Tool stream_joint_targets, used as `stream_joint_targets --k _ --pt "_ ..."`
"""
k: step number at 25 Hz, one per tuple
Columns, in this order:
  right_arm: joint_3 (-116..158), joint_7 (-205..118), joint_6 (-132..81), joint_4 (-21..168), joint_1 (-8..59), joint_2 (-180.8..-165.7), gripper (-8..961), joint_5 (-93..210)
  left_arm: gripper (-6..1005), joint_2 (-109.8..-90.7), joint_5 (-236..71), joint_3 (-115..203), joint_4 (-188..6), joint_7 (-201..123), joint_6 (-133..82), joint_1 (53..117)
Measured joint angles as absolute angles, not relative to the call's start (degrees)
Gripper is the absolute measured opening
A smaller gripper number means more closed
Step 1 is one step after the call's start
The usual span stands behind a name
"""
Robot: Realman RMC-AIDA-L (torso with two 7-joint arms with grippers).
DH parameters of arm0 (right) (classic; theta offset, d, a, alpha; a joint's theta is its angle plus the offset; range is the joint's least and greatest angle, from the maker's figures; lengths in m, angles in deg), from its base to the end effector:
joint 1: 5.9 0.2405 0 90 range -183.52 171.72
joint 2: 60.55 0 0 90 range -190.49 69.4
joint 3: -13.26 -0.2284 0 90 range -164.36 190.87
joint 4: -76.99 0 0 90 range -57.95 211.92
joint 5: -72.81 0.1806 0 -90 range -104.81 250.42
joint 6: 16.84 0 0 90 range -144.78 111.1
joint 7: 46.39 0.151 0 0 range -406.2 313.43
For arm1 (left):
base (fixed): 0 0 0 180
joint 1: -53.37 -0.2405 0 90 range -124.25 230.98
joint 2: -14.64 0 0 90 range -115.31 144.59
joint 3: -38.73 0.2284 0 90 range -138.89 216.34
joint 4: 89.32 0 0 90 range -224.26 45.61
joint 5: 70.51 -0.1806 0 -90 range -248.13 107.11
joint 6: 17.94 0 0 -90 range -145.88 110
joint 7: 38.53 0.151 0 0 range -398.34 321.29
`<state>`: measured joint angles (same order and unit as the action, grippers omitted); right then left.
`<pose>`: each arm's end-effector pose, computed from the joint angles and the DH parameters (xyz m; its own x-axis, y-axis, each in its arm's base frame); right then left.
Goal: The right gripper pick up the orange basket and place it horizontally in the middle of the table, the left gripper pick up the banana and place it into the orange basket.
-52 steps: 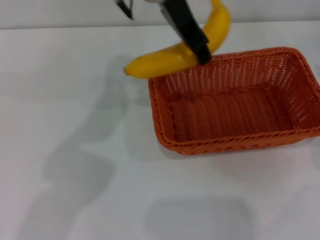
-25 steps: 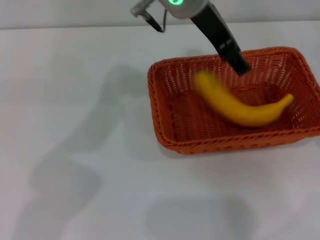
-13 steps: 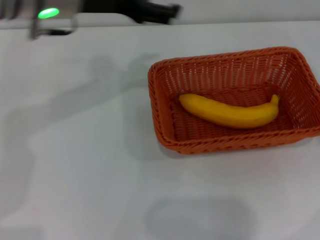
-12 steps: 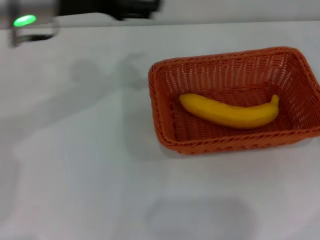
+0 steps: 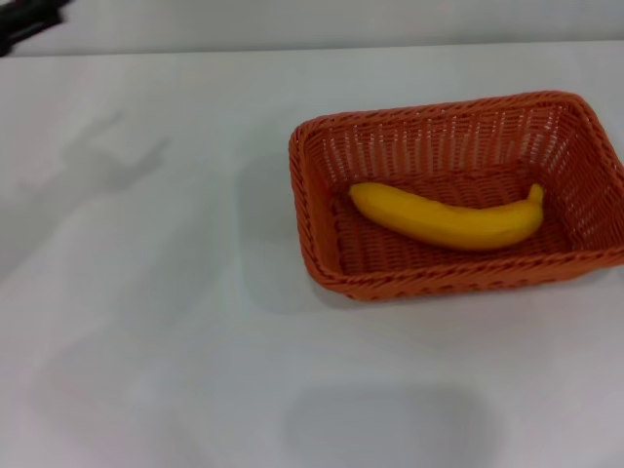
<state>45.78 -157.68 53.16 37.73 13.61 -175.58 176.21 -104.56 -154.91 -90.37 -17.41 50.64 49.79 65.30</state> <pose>0.2894 0.3244 0.1411 0.6042 0.0094 -0.7967 -0.7443 -0.3505 -0.5685 -0.2098 0.3166 0.1319 0.7071 0.0393 0.7060 0.5967 -0.5689 -0.5660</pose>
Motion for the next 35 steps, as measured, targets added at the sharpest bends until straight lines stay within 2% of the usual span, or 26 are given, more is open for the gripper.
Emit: stream_joint_targets --k 14,28,35 --pt "45.8 -181.1 61.5 56.9 14.0 -175.60 763 190.1 893 -104.60 -148.1 -103.2 -30.3 62.4 61.6 61.9" --pt "42.8 -183.8 62.9 59.8 12.4 -175.52 763 192.9 894 -104.84 -128.2 -103.3 -46.8 81.4 65.5 54.0" --pt "42.3 -184.6 62.4 59.8 12.1 -175.45 763 193.0 894 -104.82 -122.6 -107.0 -54.6 87.1 67.6 53.5"
